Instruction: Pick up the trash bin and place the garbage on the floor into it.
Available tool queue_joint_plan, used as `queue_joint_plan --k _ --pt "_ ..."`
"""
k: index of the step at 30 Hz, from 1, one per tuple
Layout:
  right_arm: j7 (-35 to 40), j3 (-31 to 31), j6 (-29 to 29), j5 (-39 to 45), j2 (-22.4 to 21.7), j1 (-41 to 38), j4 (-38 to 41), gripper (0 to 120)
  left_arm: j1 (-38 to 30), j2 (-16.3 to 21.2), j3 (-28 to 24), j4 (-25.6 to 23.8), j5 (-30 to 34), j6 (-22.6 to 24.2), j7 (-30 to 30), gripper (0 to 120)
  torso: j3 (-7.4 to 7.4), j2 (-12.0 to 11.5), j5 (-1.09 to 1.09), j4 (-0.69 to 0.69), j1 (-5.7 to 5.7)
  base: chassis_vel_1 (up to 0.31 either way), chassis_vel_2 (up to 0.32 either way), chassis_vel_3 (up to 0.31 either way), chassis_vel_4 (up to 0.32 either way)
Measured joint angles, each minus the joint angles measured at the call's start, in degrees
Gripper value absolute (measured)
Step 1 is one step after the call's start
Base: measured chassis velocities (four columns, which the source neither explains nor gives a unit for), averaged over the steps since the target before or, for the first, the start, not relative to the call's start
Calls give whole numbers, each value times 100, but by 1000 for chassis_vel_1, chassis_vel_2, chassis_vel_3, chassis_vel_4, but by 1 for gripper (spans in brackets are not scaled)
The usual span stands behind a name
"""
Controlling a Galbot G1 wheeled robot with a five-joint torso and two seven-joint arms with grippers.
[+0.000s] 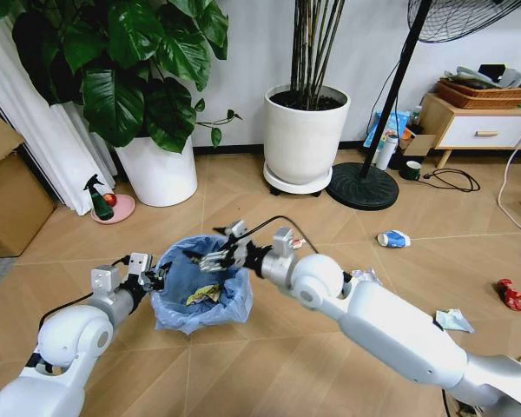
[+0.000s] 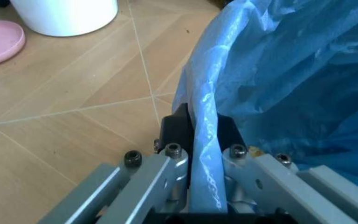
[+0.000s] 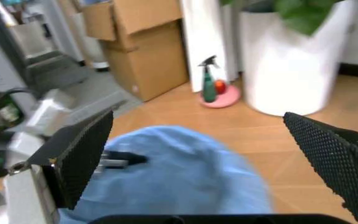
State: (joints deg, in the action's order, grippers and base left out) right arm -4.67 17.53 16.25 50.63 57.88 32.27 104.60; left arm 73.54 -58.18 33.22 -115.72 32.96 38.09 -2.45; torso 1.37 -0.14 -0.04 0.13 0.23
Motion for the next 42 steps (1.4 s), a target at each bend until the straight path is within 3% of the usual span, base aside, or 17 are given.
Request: queue_joint_plan --k 10,17,25,42 --pt "-16 -969 12 -315 -300 527 -156 100 84 22 107 -51 11 -7 -36 1 0 0 1 -1 0 0 0 0 0" --pt "-133 -2325 16 -643 -595 1490 -964 100 89 34 114 -60 11 -11 -69 1 0 0 1 0 0 0 0 0 0" --pt "-434 -3237 -67 -1102 -684 2249 -1939 100 93 34 79 -69 0 -16 -85 1 0 0 -1 0 0 0 0 0 0" --pt "-704 -3531 -511 -1977 -237 1942 -4242 100 113 62 -23 -68 -24 -27 -99 1 0 0 -1 0 0 0 0 0 0"
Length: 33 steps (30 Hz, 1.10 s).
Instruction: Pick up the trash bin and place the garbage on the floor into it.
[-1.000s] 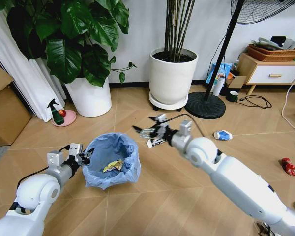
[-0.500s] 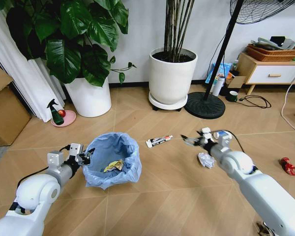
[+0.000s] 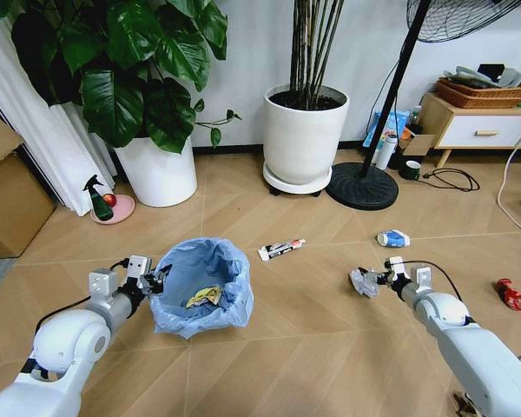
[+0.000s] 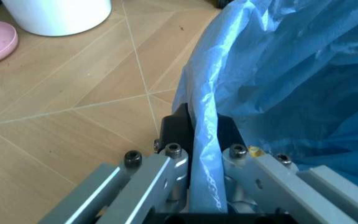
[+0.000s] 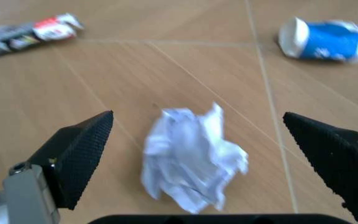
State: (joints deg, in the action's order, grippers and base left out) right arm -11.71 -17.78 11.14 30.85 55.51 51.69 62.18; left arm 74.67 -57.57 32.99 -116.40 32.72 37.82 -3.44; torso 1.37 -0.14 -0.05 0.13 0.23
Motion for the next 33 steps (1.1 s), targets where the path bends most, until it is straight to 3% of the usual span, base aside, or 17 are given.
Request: queue_joint_plan --k 30,33 --pt "-355 -116 -184 -539 860 -849 -1788 100 9 41 -115 51 -76 -68 -32 1 0 0 -3 1 0 0 0 0 0" --pt "-287 -117 -238 -546 968 -938 -1957 94 46 53 -95 32 -79 -72 -49 1 0 0 3 0 0 0 0 0 0"
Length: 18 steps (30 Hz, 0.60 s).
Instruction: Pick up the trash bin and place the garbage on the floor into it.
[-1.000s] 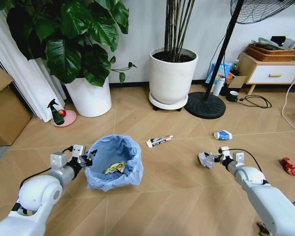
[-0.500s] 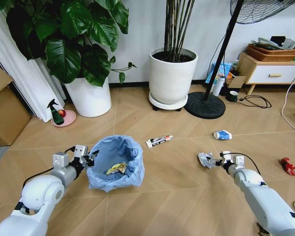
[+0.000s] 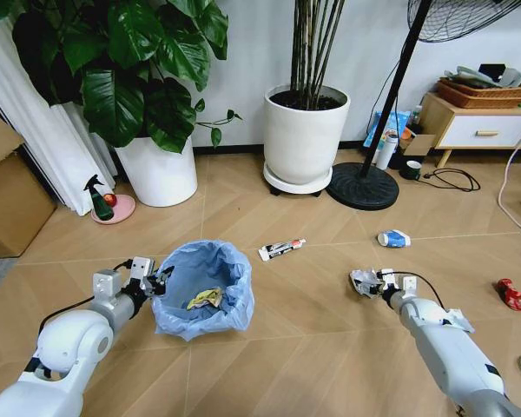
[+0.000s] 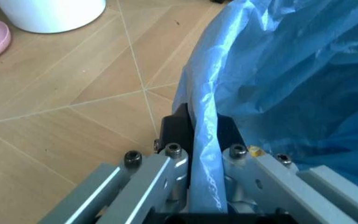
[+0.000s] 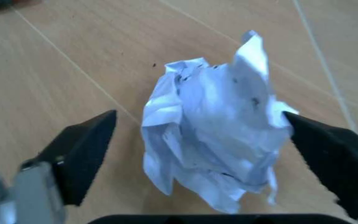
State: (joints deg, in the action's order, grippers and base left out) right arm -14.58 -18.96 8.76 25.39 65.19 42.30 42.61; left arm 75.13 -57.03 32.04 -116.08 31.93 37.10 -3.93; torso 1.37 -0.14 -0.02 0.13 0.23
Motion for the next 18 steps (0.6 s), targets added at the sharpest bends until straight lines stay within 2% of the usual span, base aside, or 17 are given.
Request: queue_joint_plan --k 8,18 --pt "77 -60 -90 -172 265 -338 -494 78 4 20 12 -28 -2 -4 -6 1 0 0 -4 -1 0 0 0 0 0" --pt "144 -189 -86 -356 367 -488 -803 76 -14 43 8 -29 -2 -8 -21 1 0 0 -3 0 0 0 0 0 0"
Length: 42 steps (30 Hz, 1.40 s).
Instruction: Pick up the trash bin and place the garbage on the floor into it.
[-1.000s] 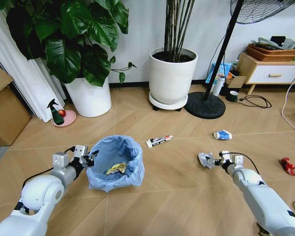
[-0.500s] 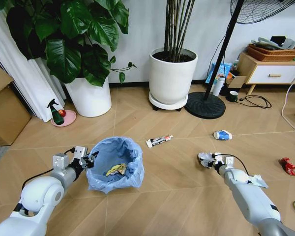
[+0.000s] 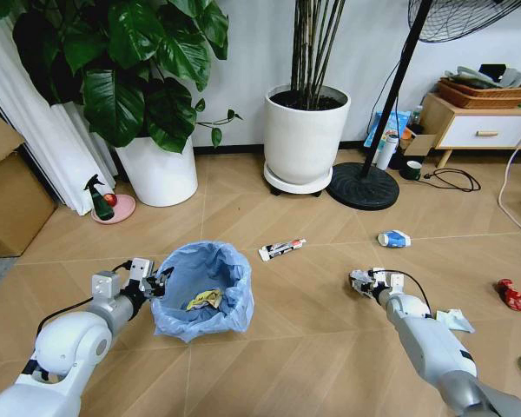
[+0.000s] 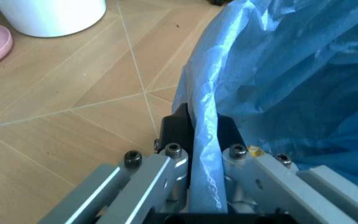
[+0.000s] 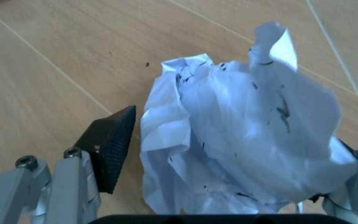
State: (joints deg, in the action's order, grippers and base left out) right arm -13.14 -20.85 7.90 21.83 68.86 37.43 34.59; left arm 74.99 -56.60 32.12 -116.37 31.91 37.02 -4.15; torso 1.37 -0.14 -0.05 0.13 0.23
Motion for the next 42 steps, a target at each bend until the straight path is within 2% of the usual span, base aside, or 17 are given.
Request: queue_joint_plan --k 4,9,11,13,15,16,17,23,31,33,35,37,39,40,41,42 --pt "11 -76 -7 -84 65 -48 -106 58 -18 6 -6 12 0 -5 -5 1 0 0 -1 0 0 0 0 0 0" --pt "48 -122 -8 -128 114 -96 -191 51 -18 6 -6 19 1 -7 -9 1 0 0 0 0 0 0 0 0 0" --pt "83 -137 -8 -134 125 -113 -217 45 -16 6 -5 24 1 -7 -12 1 0 0 0 0 0 0 0 0 0" --pt "104 -162 2 -137 129 -121 -226 32 -11 11 2 26 1 -8 -16 1 0 0 0 0 0 0 0 0 0" --pt "105 -165 4 -138 128 -120 -226 31 -11 12 2 26 1 -9 -17 1 0 0 0 0 0 0 0 0 0" --pt "106 -179 12 -140 122 -116 -223 23 -11 13 3 27 1 -10 -19 1 0 0 0 -1 0 0 0 0 0" --pt "106 -179 12 -140 122 -116 -223 23 -11 13 3 27 1 -10 -19 1 0 0 0 -1 0 0 0 0 0" --pt "117 -244 34 -163 110 -69 -172 0 -16 13 1 27 3 -11 -20 1 0 0 0 0 0 0 0 0 0" --pt "181 -295 157 2 6 102 290 0 4 1 9 14 4 -12 -16 1 0 0 0 -1 0 0 0 0 0" --pt "187 -264 227 60 -133 270 758 0 13 -10 12 3 3 -12 -11 1 0 0 3 -1 0 0 0 0 0" --pt "222 -132 362 293 -344 535 1480 0 15 -30 8 1 0 -12 -4 1 -1 0 -5 0 0 0 0 0 0" --pt "246 -80 410 389 -412 631 1730 0 13 -40 -1 1 -5 -12 -3 1 -1 0 -6 1 0 0 0 0 0" --pt "301 49 546 590 -566 859 2415 0 7 -61 -14 -4 -12 -13 -3 1 0 0 7 2 0 0 0 0 0" --pt "311 117 608 679 -650 945 2781 0 5 -72 -14 -10 -15 -14 0 1 -1 0 3 1 0 0 0 0 0" --pt "311 117 608 679 -650 945 2781 0 5 -72 -14 -10 -15 -14 0 1 -1 0 3 1 0 0 0 0 0" --pt "314 196 609 719 -733 1006 3140 0 7 -79 -13 -13 -16 -14 1 1 -1 0 -6 1 0 0 0 0 0"
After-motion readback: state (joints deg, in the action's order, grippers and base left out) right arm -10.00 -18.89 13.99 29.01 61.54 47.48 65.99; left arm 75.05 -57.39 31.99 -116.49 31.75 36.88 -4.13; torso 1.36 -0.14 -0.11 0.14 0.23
